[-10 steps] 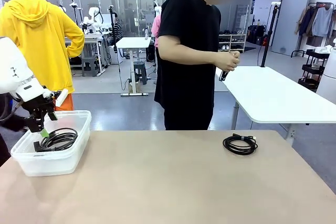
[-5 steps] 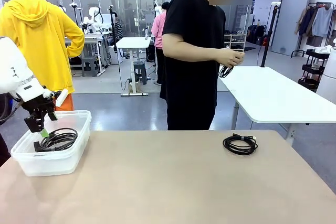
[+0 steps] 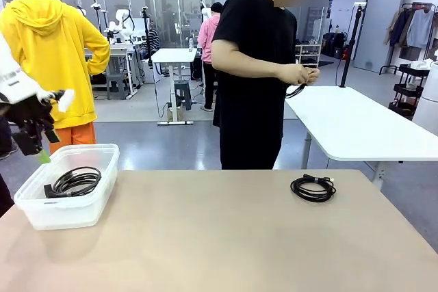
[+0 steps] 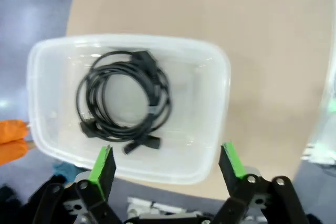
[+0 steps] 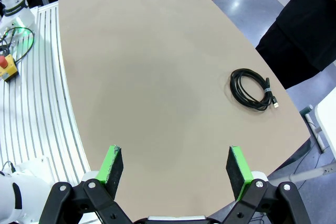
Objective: Organize and store the cables.
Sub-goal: Place the USB Extension Cable into the Organizing box.
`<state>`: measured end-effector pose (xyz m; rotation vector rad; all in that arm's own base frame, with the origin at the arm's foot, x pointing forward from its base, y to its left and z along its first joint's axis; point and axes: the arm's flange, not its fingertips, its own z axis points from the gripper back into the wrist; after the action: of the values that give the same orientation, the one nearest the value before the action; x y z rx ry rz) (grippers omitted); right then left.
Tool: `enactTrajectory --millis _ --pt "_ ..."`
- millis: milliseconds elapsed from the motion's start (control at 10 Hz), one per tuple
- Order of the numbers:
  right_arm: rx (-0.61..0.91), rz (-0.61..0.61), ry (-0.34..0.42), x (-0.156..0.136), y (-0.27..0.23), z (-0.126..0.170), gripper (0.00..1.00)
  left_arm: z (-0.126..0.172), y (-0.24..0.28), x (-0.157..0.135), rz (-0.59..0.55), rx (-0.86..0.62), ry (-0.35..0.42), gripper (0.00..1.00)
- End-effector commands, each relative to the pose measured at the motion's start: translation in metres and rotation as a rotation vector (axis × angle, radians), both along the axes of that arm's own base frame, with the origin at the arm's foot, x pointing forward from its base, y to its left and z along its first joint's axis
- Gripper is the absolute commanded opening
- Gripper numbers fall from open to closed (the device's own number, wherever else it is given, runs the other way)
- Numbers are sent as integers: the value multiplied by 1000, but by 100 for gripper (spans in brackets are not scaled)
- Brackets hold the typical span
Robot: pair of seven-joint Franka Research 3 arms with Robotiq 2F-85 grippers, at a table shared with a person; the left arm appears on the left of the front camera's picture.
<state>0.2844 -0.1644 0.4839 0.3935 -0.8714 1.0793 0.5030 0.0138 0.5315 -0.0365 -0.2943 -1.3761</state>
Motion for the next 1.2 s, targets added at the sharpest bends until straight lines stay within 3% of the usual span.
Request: enactTrajectory --millis 0,400,700,1100 --pt "3 11 -16 0 -2 2 100 8 2 -43 116 -124 43 100" --pt "3 11 -16 0 -2 2 100 -1 24 -144 326 -251 86 100" --pt "3 11 -16 0 -2 2 100 -15 59 -179 405 -355 115 100" --pt "3 11 -16 0 -2 2 100 -22 85 -184 273 -399 -114 100"
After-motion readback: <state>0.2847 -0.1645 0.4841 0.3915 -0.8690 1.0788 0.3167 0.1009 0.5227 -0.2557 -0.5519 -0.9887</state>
